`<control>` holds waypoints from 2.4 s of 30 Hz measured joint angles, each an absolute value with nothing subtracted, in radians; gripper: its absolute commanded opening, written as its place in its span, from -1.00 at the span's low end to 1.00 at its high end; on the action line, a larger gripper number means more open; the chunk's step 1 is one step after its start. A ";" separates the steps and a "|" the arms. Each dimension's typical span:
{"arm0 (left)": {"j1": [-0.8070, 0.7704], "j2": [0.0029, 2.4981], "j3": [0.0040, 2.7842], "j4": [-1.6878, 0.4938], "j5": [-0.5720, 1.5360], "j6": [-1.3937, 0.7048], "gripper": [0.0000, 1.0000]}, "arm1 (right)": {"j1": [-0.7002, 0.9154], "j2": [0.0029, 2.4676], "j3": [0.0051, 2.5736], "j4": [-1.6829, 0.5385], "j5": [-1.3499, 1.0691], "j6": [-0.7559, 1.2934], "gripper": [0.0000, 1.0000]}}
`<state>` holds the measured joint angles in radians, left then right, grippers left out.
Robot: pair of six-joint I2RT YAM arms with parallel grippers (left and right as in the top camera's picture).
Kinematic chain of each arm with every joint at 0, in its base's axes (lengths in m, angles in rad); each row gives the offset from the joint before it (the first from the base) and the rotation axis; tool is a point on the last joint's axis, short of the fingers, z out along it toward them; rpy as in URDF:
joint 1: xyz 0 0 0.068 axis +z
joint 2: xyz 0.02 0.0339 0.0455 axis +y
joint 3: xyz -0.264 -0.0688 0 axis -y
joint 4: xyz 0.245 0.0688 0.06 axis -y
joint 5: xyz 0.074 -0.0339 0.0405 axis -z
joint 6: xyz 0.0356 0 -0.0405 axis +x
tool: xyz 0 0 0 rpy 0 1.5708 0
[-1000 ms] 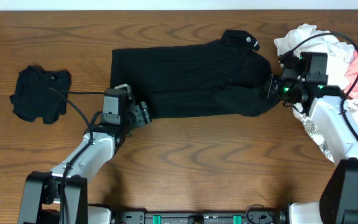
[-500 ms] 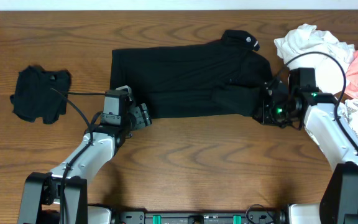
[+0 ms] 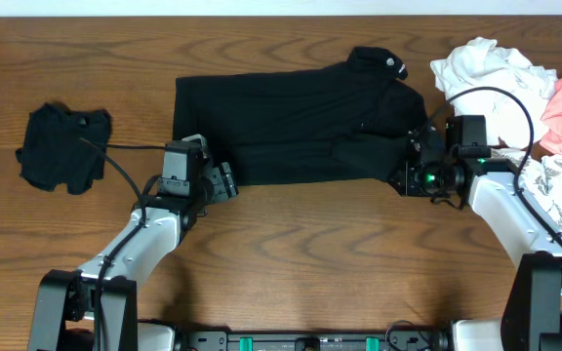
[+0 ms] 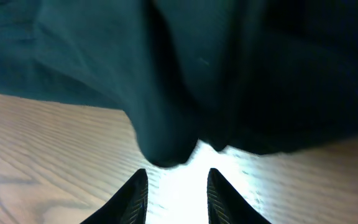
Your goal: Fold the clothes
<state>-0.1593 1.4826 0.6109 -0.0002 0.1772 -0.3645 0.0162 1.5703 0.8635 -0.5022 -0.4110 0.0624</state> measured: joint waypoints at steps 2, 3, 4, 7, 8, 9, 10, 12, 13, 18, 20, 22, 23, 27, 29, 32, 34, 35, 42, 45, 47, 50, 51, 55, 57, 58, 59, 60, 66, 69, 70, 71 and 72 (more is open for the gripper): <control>-0.159 1.483 0.611 0.000 0.177 -0.364 0.56 | 0.030 1.570 0.863 -0.484 -0.411 0.070 -0.40; -0.159 1.483 0.611 0.000 0.177 -0.364 0.56 | 0.036 1.570 0.863 -0.474 -0.410 0.076 -0.40; -0.159 1.483 0.611 0.000 0.177 -0.364 0.57 | 0.042 1.570 0.863 -0.467 -0.406 0.082 -0.40; -0.159 1.483 0.611 0.000 0.177 -0.364 0.57 | 0.051 1.570 0.862 -0.451 -0.391 0.096 -0.39; -0.159 1.483 0.611 -0.001 0.177 -0.364 0.56 | 0.053 1.570 0.862 -0.448 -0.385 0.099 -0.39; -0.159 1.483 0.611 -0.001 0.177 -0.364 0.56 | 0.054 1.570 0.862 -0.447 -0.383 0.101 -0.38; -0.159 1.483 0.611 -0.001 0.177 -0.364 0.56 | 0.055 1.571 0.863 -0.446 -0.381 0.102 -0.38; -0.159 1.483 0.611 -0.002 0.177 -0.364 0.56 | 0.055 1.575 0.862 -0.442 -0.375 0.103 -0.37; -0.159 1.483 0.611 -0.002 0.177 -0.364 0.56 | 0.055 1.579 0.862 -0.439 -0.372 0.105 -0.37; -0.159 1.483 0.611 -0.003 0.177 -0.364 0.57 | 0.055 1.618 0.862 -0.426 -0.356 0.121 -0.41; -0.159 1.483 0.611 -0.003 0.177 -0.364 0.57 | 0.055 1.629 0.862 -0.420 -0.352 0.125 -0.60; -0.159 1.483 0.611 -0.004 0.177 -0.364 0.57 | 0.055 1.631 0.861 -0.410 -0.347 0.134 -0.86; -0.159 1.483 0.611 -0.005 0.177 -0.364 0.57 | 0.056 1.631 0.861 -0.402 -0.346 0.141 -0.97; -0.159 1.483 0.611 -0.012 0.177 -0.364 0.56 | 0.058 1.631 0.861 -0.379 -0.345 0.176 -0.98; -0.159 1.483 0.611 -0.012 0.177 -0.364 0.57 | 0.058 1.631 0.861 -0.364 -0.355 0.183 -0.97; -0.159 1.483 0.611 -0.012 0.177 -0.364 0.57 | 0.058 1.631 0.861 -0.344 -0.393 0.189 -0.97; -0.159 1.483 0.611 -0.012 0.177 -0.364 0.57 | 0.058 1.631 0.862 -0.338 -0.431 0.192 -0.97; -0.159 1.483 0.611 -0.012 0.177 -0.364 0.57 | 0.059 1.631 0.865 -0.336 -0.457 0.193 -0.97; -0.159 1.483 0.611 -0.013 0.177 -0.362 0.57 | 0.059 1.632 0.958 -0.331 -0.627 0.193 -0.98; -0.159 1.483 0.611 -0.013 0.177 -0.362 0.57 | 0.059 1.632 0.991 -0.315 -0.659 0.193 -0.97; -0.159 1.483 0.611 -0.014 0.177 -0.362 0.57 | 0.059 1.632 0.999 -0.286 -0.668 0.192 -0.97; -0.159 1.483 0.611 -0.014 0.177 -0.362 0.56 | 0.059 1.632 1.000 -0.242 -0.654 0.202 -0.94; -0.159 1.483 0.611 -0.014 0.177 -0.362 0.57 | 0.059 1.632 1.000 -0.232 -0.638 0.210 -0.92; -0.159 1.483 0.611 -0.015 0.177 -0.362 0.57 | 0.059 1.632 1.000 -0.200 -0.554 0.230 -0.87; -0.159 1.483 0.611 -0.015 0.177 -0.362 0.57 | 0.059 1.632 1.000 -0.187 -0.505 0.244 -0.75; -0.159 1.483 0.611 -0.015 0.177 -0.362 0.56 | 0.059 1.632 1.000 -0.183 -0.489 0.252 -0.71; -0.159 1.483 0.611 -0.015 0.177 -0.362 0.57 | 0.059 1.632 1.000 -0.173 -0.464 0.258 -0.69; -0.159 1.483 0.611 -0.016 0.177 -0.362 0.57 | 0.059 1.632 1.000 -0.166 -0.453 0.262 -0.67; -0.159 1.483 0.611 -0.019 0.177 -0.362 0.57 | 0.059 1.661 1.002 -0.134 -0.392 0.295 -0.59; -0.159 1.483 0.611 -0.020 0.177 -0.362 0.57 | 0.059 1.715 1.002 -0.133 -0.369 0.313 -0.62; -0.159 1.483 0.611 -0.022 0.177 -0.362 0.57 | 0.059 1.732 1.002 -0.136 -0.365 0.316 -0.63; -0.159 1.483 0.611 -0.024 0.177 -0.362 0.57 | 0.059 1.746 1.002 -0.140 -0.363 0.320 -0.65; -0.159 1.483 0.611 -0.026 0.177 -0.362 0.57 | 0.059 1.762 1.002 -0.147 -0.363 0.323 -0.66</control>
